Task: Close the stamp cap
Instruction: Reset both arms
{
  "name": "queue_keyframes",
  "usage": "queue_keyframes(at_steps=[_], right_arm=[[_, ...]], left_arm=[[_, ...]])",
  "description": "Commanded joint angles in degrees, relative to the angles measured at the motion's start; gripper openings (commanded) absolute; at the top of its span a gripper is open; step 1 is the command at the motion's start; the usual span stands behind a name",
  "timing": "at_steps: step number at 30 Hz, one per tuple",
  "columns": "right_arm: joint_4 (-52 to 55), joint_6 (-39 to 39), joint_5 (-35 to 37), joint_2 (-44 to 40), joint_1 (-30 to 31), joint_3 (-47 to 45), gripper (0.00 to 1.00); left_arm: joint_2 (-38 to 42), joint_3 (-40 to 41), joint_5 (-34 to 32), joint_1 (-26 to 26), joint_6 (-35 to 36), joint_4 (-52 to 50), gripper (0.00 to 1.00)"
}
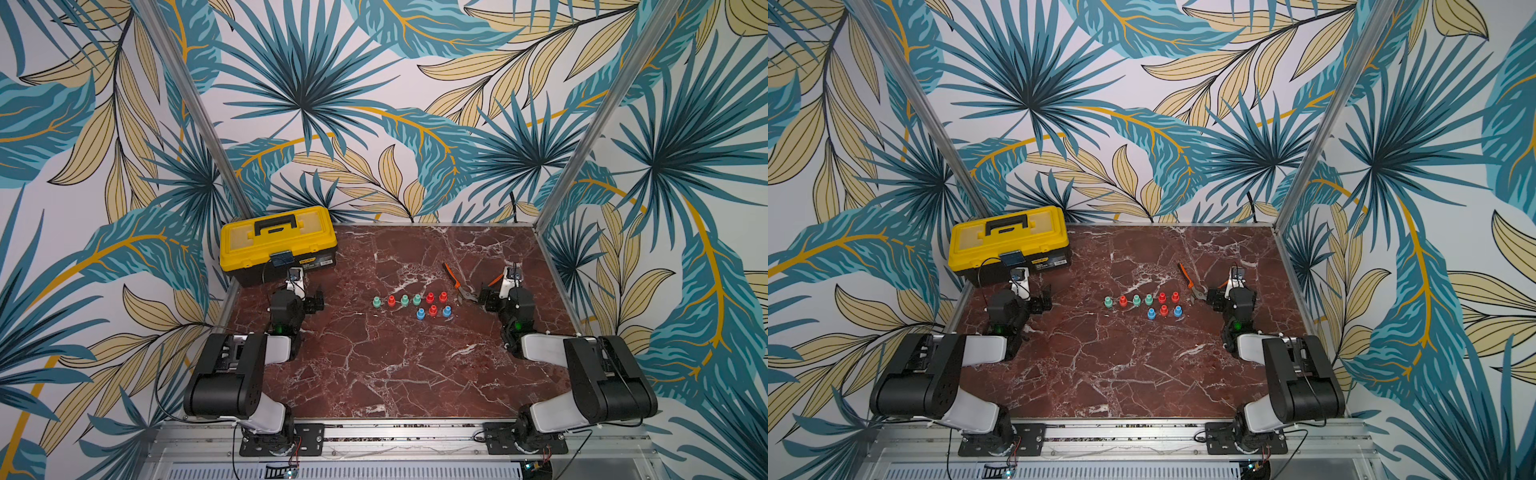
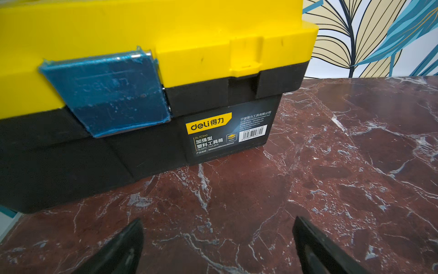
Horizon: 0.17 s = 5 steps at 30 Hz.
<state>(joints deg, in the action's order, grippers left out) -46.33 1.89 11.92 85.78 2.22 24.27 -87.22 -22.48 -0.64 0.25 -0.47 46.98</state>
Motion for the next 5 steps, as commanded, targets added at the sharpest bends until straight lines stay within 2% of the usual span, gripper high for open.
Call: queue_keyframes(at_steps=[1, 5], right_arm=[[-1.1, -0.2, -0.5, -0.3, -0.4, -0.8, 1.0], [-1.1, -0.2, -0.5, -0.3, -0.4, -0.8, 1.0]], left_arm=[[-0.4, -0.5, 1.0, 0.9, -0.1, 1.6, 0.99], [0.5, 0.3, 0.9, 0.4, 0.5, 1.7, 1.0]])
